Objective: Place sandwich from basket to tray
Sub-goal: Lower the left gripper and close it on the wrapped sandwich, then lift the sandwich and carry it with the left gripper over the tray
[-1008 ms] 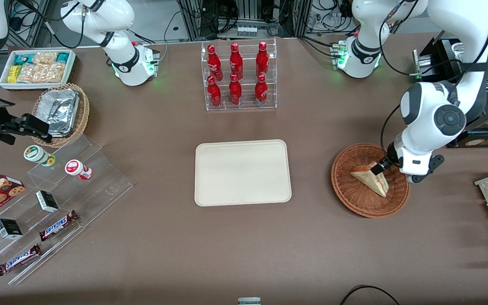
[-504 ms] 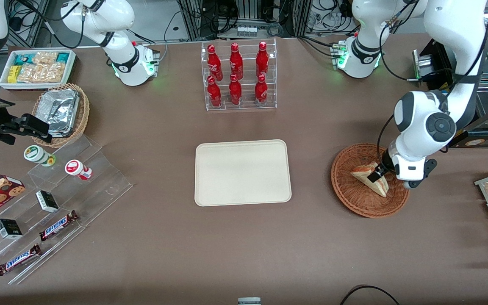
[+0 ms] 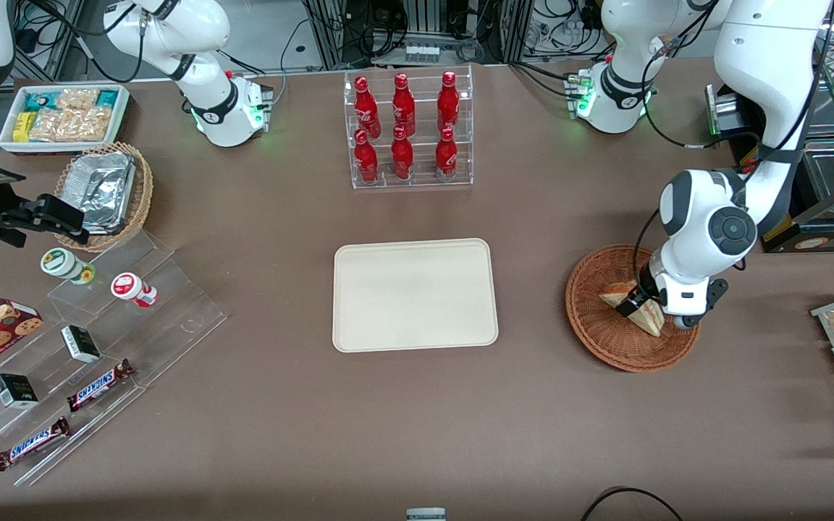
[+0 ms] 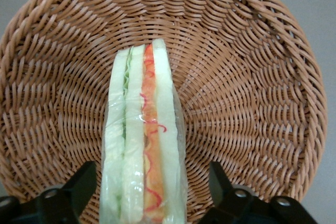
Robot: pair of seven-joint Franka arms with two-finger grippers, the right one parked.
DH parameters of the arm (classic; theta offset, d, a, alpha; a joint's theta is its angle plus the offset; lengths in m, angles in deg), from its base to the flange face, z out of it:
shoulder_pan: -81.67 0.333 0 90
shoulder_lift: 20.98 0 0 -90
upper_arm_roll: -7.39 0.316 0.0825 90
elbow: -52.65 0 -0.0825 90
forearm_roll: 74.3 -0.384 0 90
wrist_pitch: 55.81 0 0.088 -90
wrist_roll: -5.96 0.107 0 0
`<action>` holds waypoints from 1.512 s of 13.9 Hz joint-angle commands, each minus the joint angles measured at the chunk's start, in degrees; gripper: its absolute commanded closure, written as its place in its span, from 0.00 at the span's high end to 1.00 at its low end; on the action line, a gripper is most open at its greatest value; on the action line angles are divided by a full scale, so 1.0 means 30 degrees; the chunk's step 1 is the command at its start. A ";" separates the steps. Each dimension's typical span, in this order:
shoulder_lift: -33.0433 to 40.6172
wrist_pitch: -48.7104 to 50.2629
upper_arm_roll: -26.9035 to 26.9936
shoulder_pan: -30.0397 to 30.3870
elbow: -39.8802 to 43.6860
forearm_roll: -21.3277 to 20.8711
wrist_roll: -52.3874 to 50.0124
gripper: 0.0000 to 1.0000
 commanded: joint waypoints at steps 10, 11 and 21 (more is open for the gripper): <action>0.1181 0.6664 -0.1571 0.0011 0.4485 -0.1411 -0.0419 0.08; 0.1094 0.8040 -0.2273 -0.0018 0.5627 -0.1850 -0.0507 0.08; -0.2034 1.0251 -0.2866 -0.7308 1.1256 -0.1738 -0.1357 0.08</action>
